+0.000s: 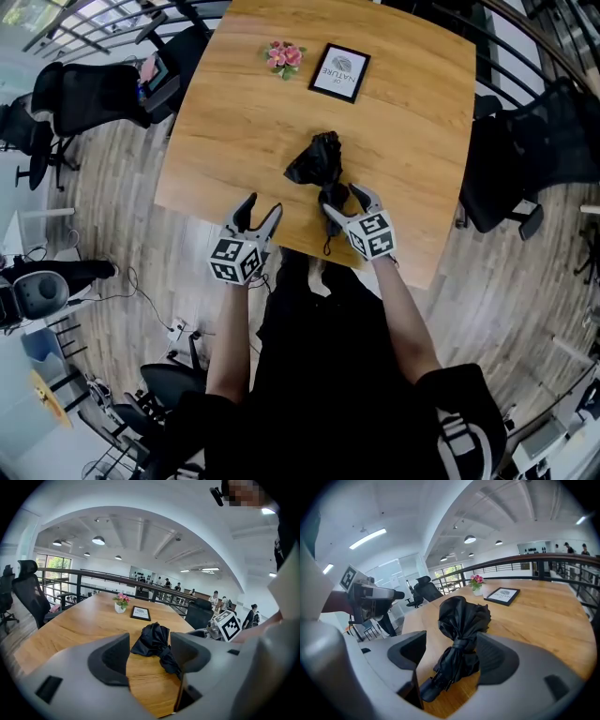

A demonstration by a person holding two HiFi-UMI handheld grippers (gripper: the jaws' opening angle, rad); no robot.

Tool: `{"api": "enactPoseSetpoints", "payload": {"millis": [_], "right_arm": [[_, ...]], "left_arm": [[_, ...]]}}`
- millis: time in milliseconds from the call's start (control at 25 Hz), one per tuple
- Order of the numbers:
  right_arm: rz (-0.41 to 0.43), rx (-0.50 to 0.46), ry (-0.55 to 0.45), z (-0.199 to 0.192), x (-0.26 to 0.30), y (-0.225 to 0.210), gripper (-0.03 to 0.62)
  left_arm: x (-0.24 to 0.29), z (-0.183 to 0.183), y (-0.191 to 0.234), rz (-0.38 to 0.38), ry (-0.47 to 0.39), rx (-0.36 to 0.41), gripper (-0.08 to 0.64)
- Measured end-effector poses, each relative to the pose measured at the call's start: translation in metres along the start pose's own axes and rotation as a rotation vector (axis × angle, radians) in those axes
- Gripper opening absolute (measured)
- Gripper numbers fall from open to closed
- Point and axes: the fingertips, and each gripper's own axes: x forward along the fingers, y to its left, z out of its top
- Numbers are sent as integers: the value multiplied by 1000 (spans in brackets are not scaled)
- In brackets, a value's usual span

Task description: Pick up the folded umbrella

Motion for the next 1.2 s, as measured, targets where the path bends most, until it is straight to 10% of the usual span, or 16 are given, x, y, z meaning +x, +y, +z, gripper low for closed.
{"api": "enactPoseSetpoints", "payload": {"millis": [440,1200], "right_arm": [[-91,94,51,-10,37,-23,345],[-129,155,278,-54,99,-23,373]], "left_arm": [[26,0,55,-40,22,-94,272],[73,14,99,-125,133,-21,272]]}}
